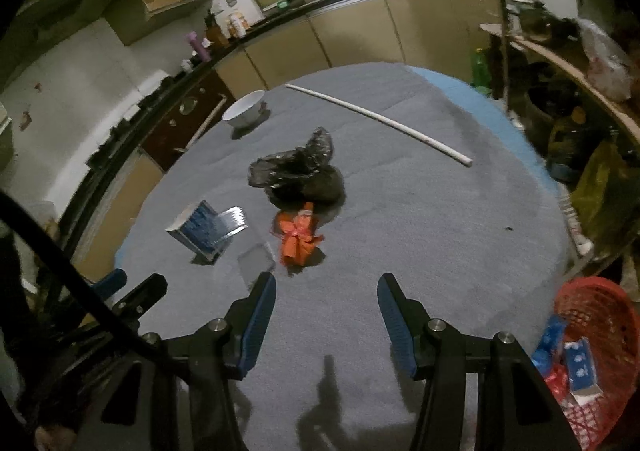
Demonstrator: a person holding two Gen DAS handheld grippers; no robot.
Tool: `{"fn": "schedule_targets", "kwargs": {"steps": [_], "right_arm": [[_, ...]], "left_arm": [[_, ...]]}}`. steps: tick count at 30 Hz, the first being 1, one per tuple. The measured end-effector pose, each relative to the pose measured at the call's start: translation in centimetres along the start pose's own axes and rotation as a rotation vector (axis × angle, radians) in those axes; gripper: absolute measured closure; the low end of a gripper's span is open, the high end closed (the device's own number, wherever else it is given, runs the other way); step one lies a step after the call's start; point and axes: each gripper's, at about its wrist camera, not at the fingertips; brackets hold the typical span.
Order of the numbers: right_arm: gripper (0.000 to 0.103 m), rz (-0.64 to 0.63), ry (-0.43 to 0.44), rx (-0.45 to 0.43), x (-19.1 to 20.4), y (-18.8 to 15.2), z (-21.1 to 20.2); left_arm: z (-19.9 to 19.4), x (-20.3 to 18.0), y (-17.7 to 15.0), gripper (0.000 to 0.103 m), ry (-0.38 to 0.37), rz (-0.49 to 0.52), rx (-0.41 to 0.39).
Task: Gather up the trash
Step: 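Grasp the white paper box with the left tool while the right tool grasps the orange taped bundle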
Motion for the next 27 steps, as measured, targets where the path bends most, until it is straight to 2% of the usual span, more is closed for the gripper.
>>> {"fn": "schedule_targets", "kwargs": {"steps": [6,10,18,20,24,27], "right_arm": [[0.045,0.052,0.084,0.025,-1.1,2.0,3.2],[0.045,0.052,0.119,0.054,-0.8,3.6,5.8],[0.045,-0.006,0.122,0.171,0.6,4.6,12.5],[0.045,-0.017,0.114,0.172,0.6,4.7,13.7],[0.045,-0.047,0.122,0.186,0.9,4.8,15.5],[0.047,-0.088,0.122,0.21,1.6,5.0,16.9]], "left_arm": [[2.3,5.8,2.0,0.03,0.046,-0.128,0.05],[3.5,7.1,2.8,0.03,0.01,-0.166,0.084],[7.5,5.2,5.1,0.029,-0.089,-0.122,0.136],[8.6,4.5,5.7,0.029,-0.144,-0.104,0.142],[11.1,3.2,6.5,0.029,-0.203,-0.073,0.174],[12.8,2.4,6.7,0.029,-0.214,-0.051,0.199]]}}
Point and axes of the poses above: each gripper's, at about its wrist camera, not at the fingertips, and z roughly the way its jaws point, x to its left, y to its top, and after that the axes turned 10 degrees about -z, right-handed
